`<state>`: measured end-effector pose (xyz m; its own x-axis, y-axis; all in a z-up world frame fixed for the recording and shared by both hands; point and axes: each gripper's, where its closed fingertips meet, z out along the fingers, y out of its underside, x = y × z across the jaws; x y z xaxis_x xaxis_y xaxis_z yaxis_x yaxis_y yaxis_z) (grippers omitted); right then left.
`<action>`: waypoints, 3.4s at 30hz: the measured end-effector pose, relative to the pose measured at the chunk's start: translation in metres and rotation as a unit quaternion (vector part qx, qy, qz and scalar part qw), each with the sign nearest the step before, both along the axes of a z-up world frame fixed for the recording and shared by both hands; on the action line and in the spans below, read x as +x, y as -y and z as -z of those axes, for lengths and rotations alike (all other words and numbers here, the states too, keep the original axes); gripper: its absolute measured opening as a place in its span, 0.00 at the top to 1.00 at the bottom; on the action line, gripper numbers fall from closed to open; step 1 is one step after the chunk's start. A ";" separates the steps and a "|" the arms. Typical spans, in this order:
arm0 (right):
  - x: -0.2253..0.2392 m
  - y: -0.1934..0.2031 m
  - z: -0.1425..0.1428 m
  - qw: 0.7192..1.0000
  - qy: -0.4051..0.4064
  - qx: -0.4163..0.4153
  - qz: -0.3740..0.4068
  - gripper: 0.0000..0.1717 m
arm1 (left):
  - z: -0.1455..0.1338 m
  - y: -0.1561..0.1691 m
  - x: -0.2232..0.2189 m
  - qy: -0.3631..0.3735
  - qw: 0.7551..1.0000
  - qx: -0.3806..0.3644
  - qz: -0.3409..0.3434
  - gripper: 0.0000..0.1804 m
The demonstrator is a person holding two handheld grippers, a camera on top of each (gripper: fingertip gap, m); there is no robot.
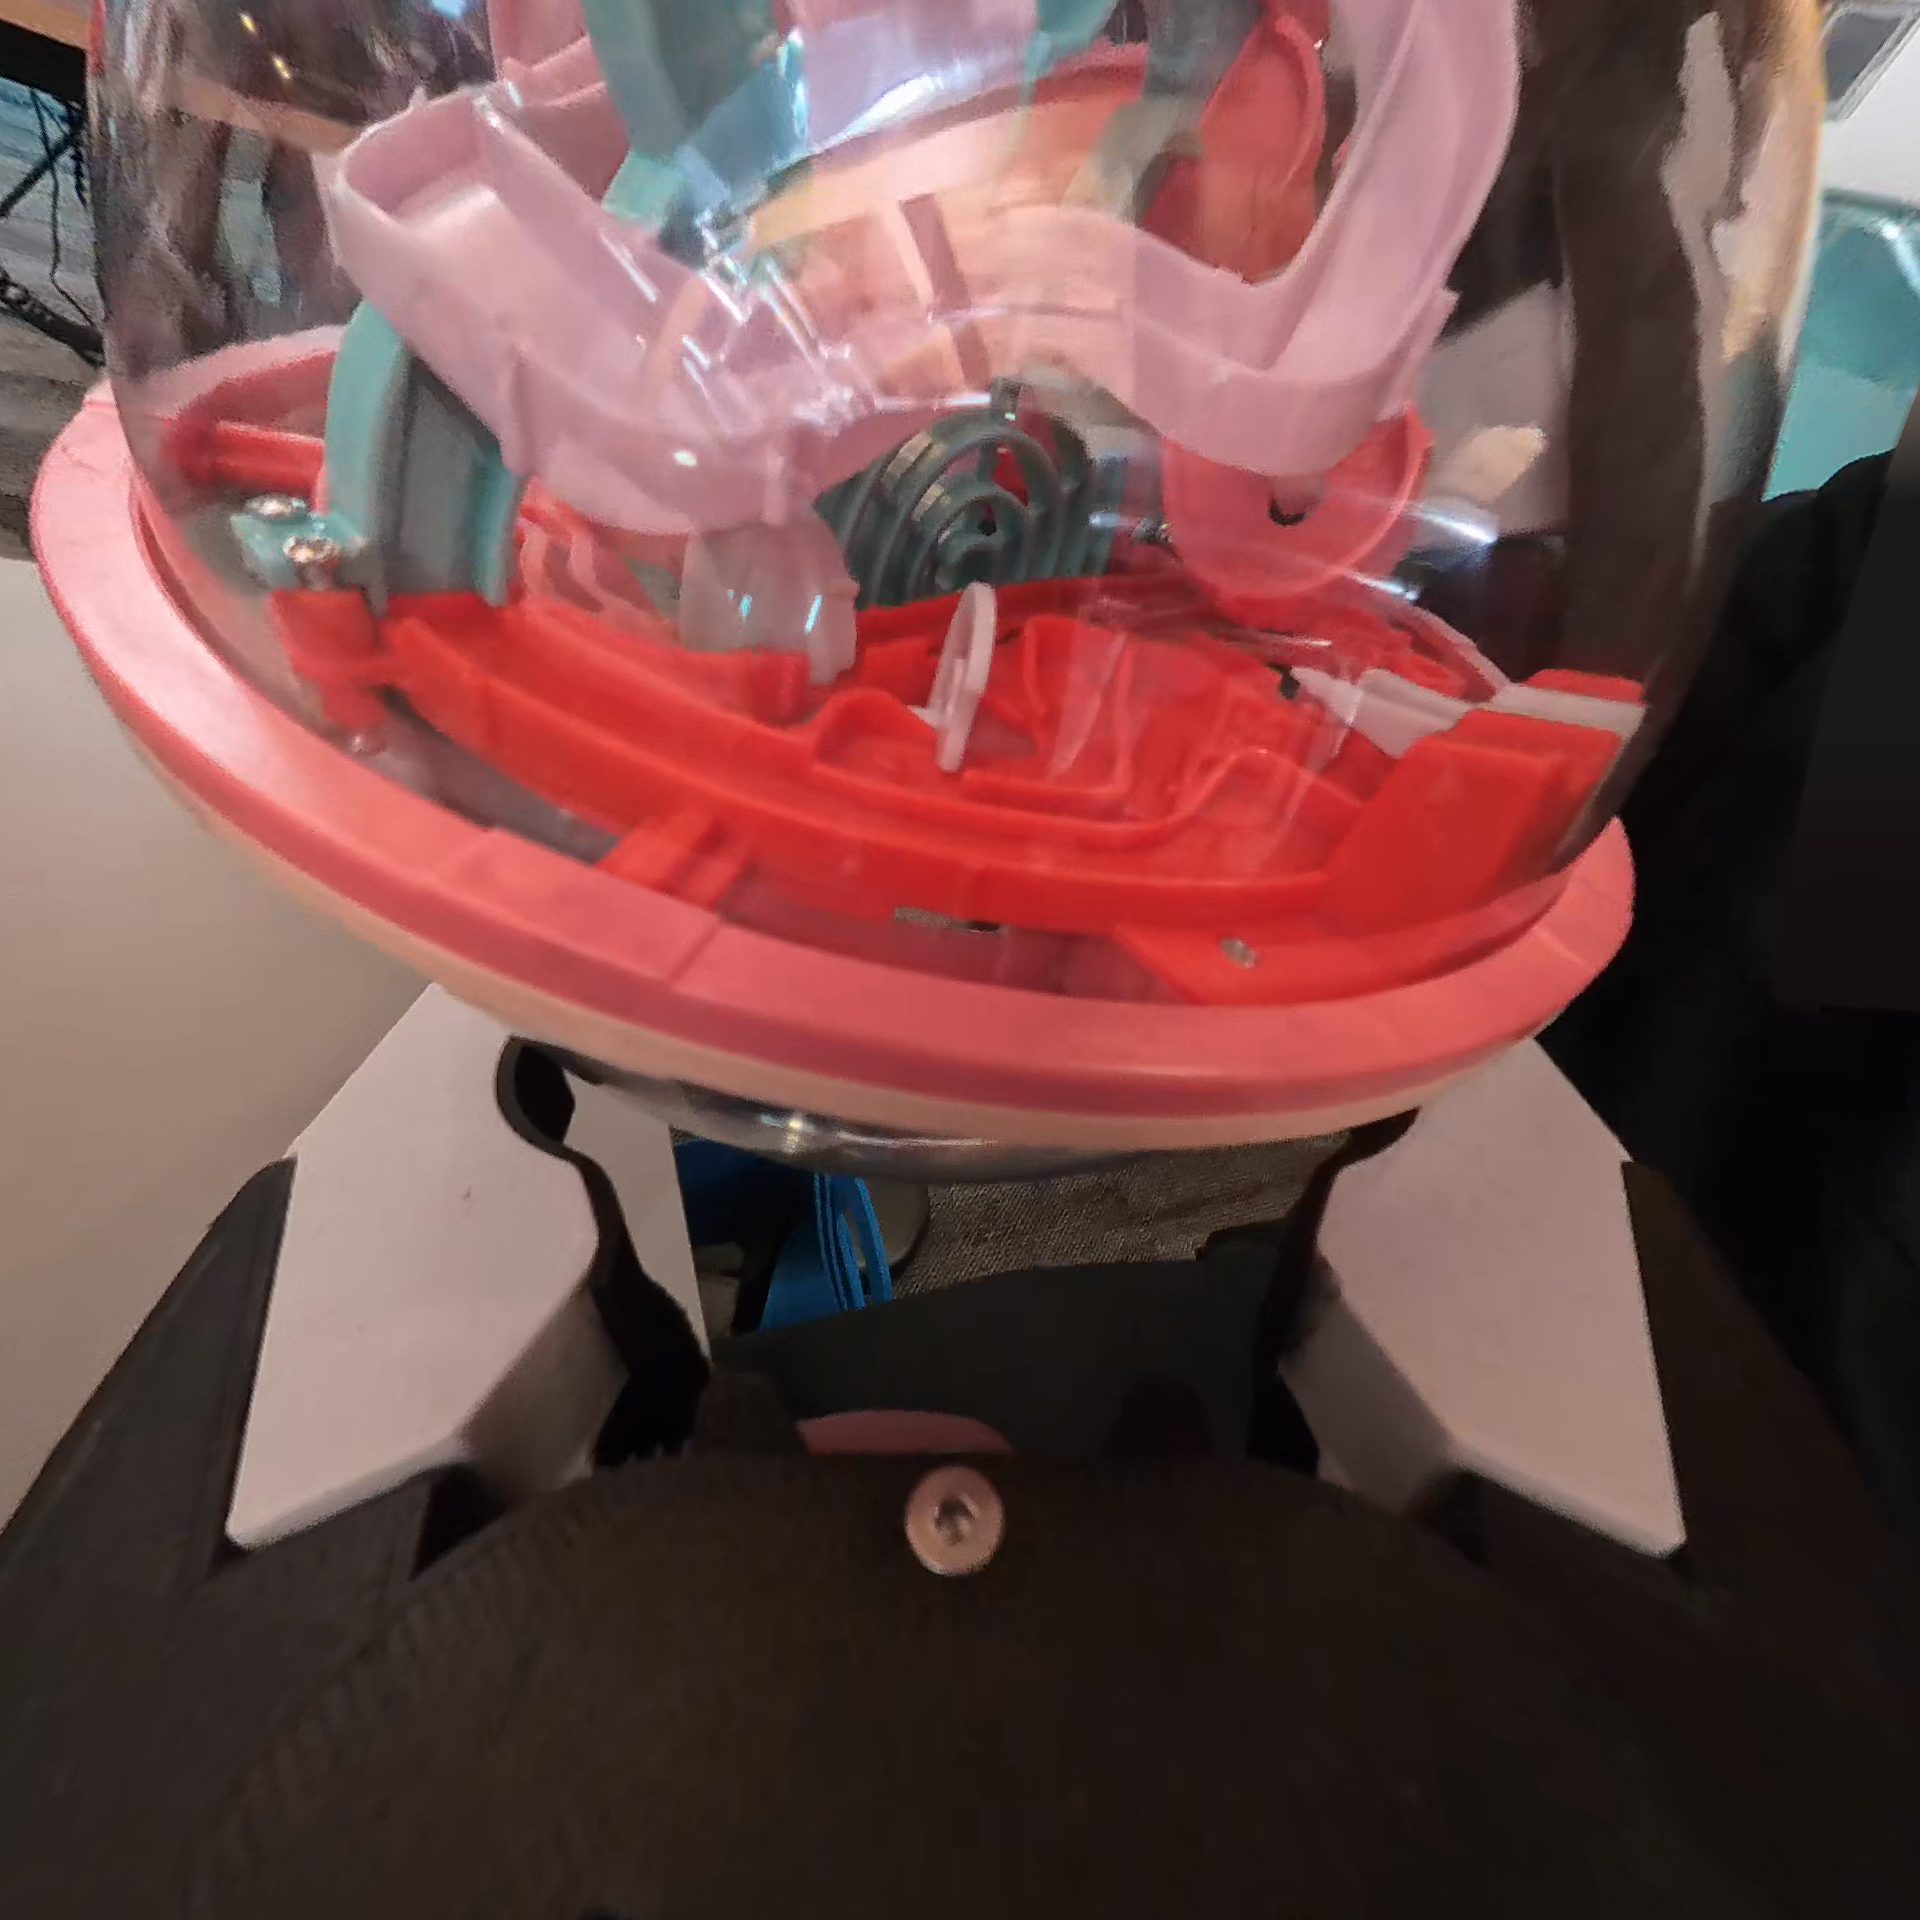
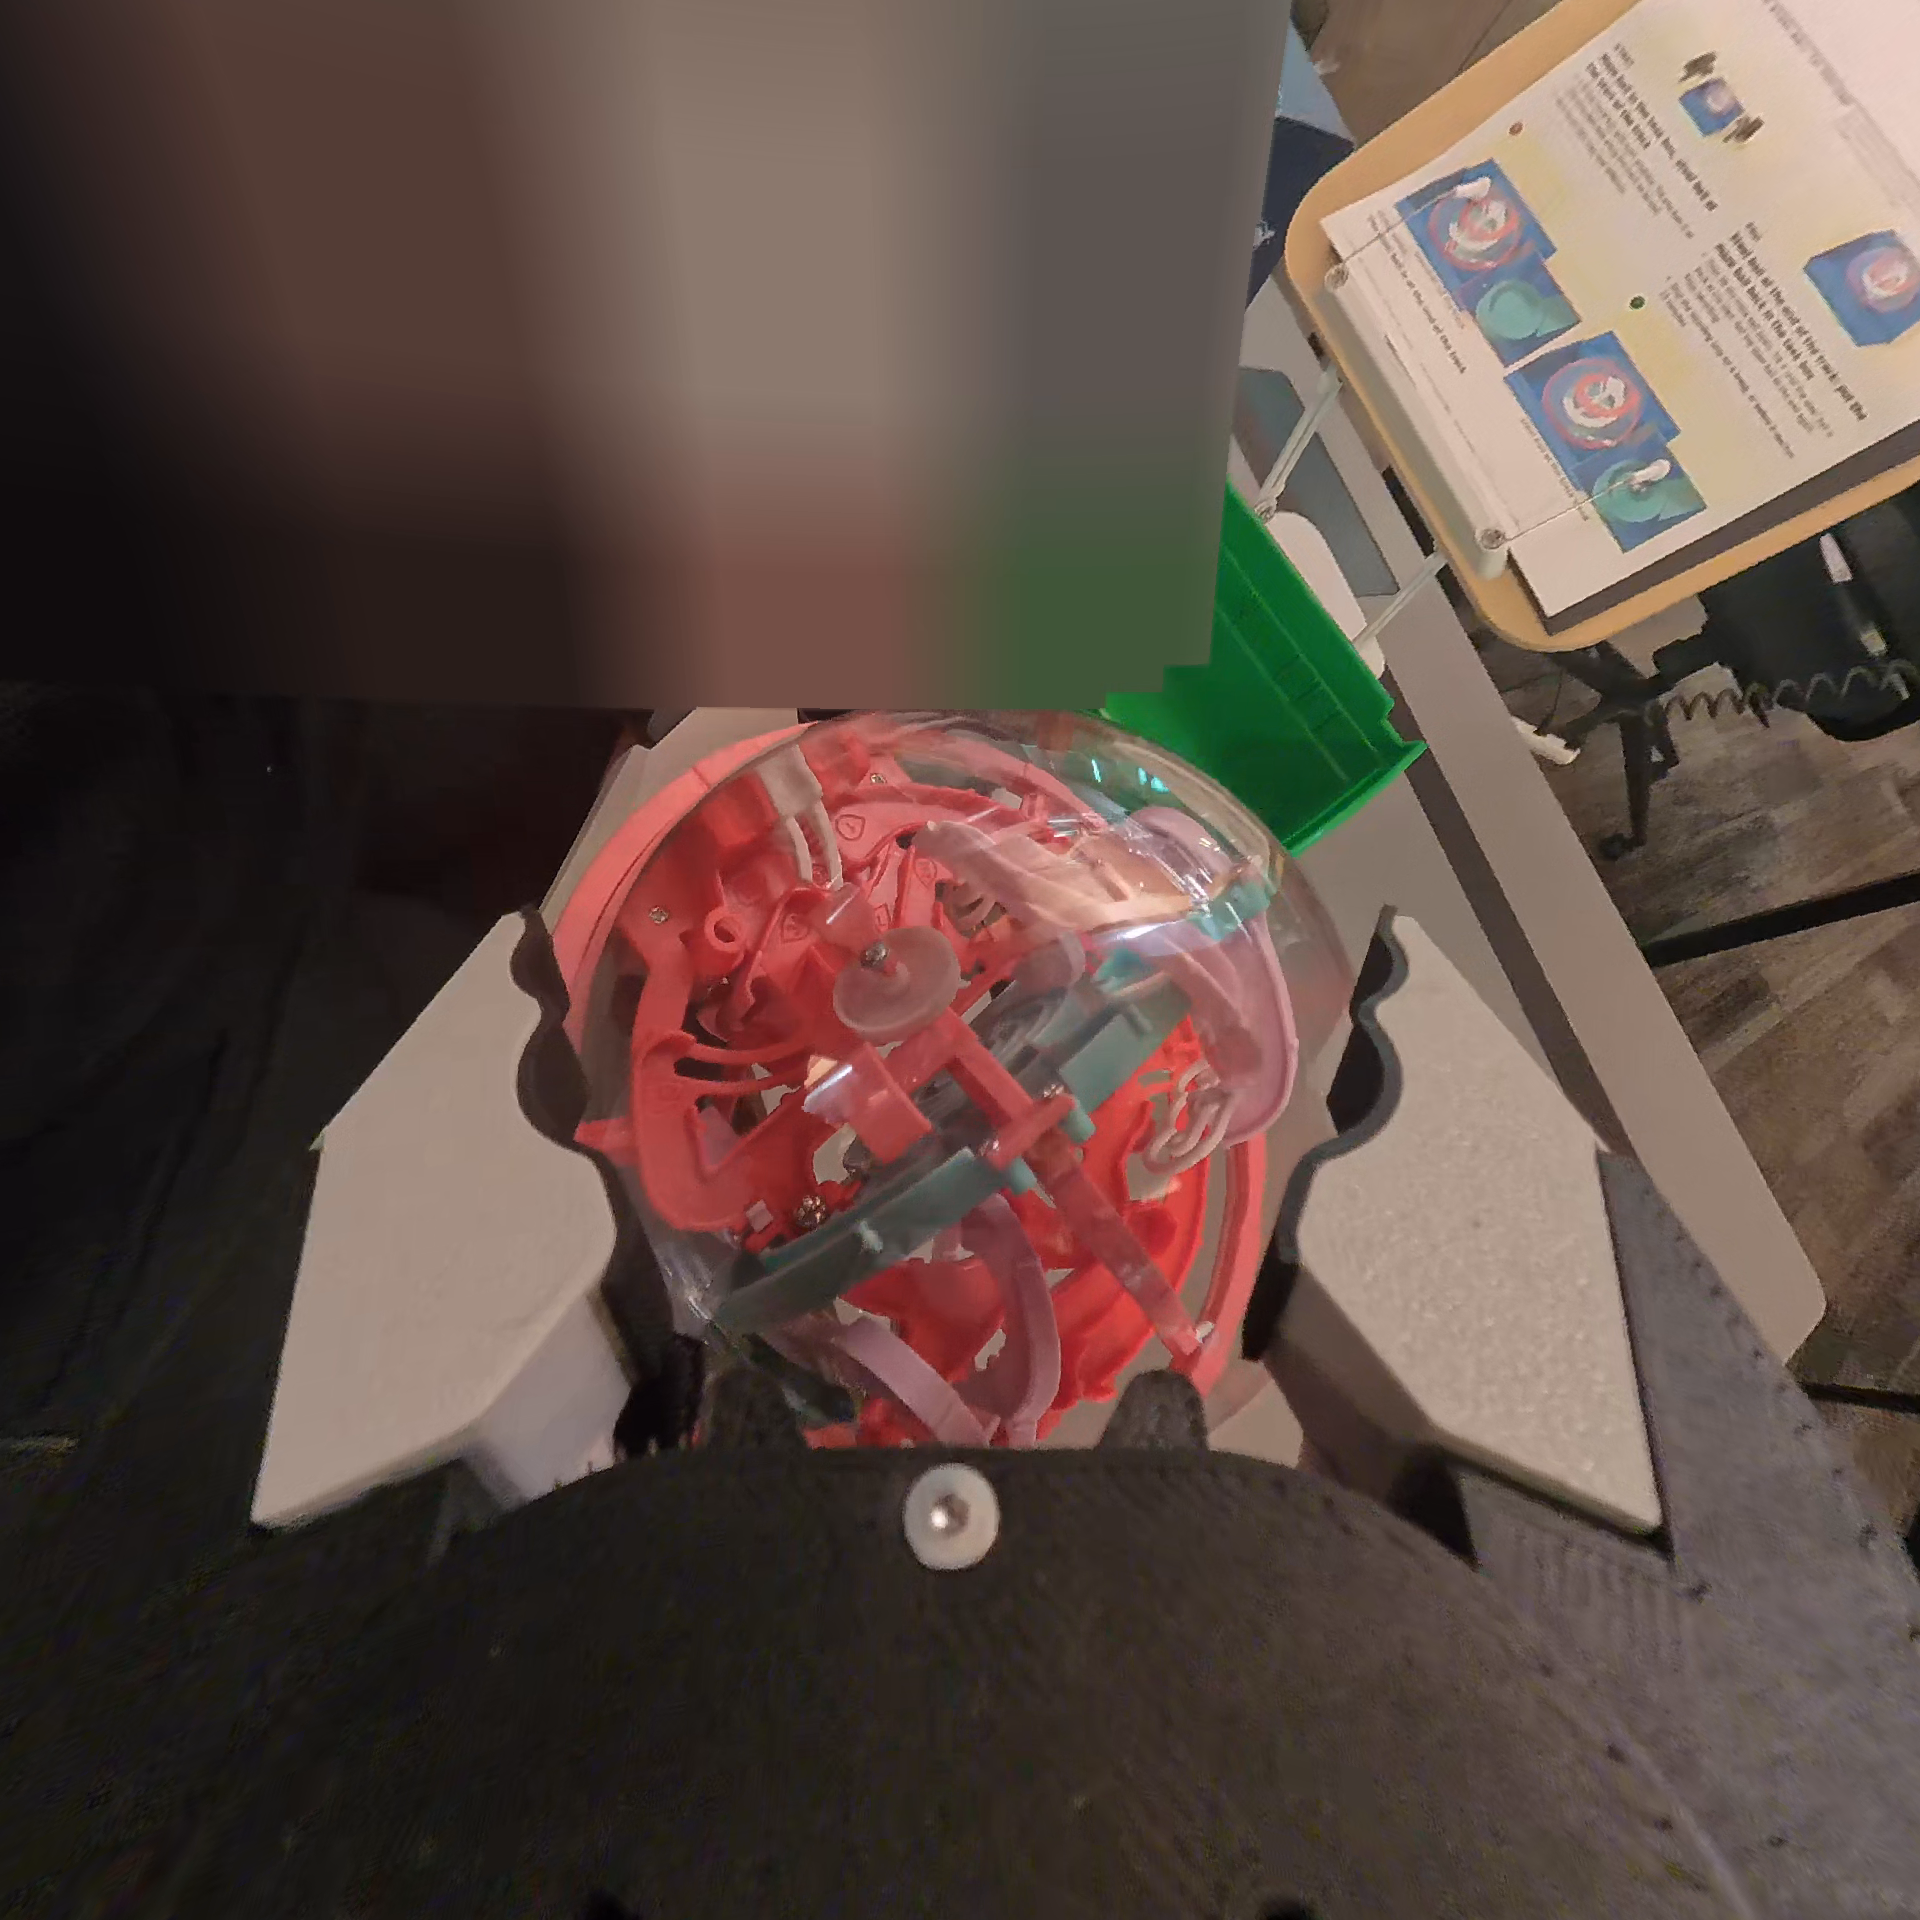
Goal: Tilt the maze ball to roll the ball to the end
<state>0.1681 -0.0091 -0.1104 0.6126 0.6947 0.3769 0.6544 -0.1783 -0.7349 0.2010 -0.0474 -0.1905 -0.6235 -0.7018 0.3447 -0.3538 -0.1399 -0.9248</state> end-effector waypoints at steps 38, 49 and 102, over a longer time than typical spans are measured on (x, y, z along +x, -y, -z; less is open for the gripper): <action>0.007 -0.006 0.008 0.995 0.060 -0.079 0.001 0.15 | -0.003 0.007 0.017 0.060 0.995 -0.075 0.004 0.17; 0.011 -0.003 0.009 0.996 0.047 -0.080 0.004 0.15 | -0.002 0.009 0.019 0.052 0.995 -0.080 0.004 0.17; -0.063 0.020 -0.122 0.926 0.133 0.341 -0.089 0.13 | -0.136 -0.043 -0.037 0.195 0.912 0.324 -0.158 0.16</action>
<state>0.1056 -0.0289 0.0114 0.3337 0.3205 0.8865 0.8025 0.3968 -0.4456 0.1642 -0.0049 -0.0543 -0.3412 -0.8455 -0.4107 -0.0171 0.4424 -0.8966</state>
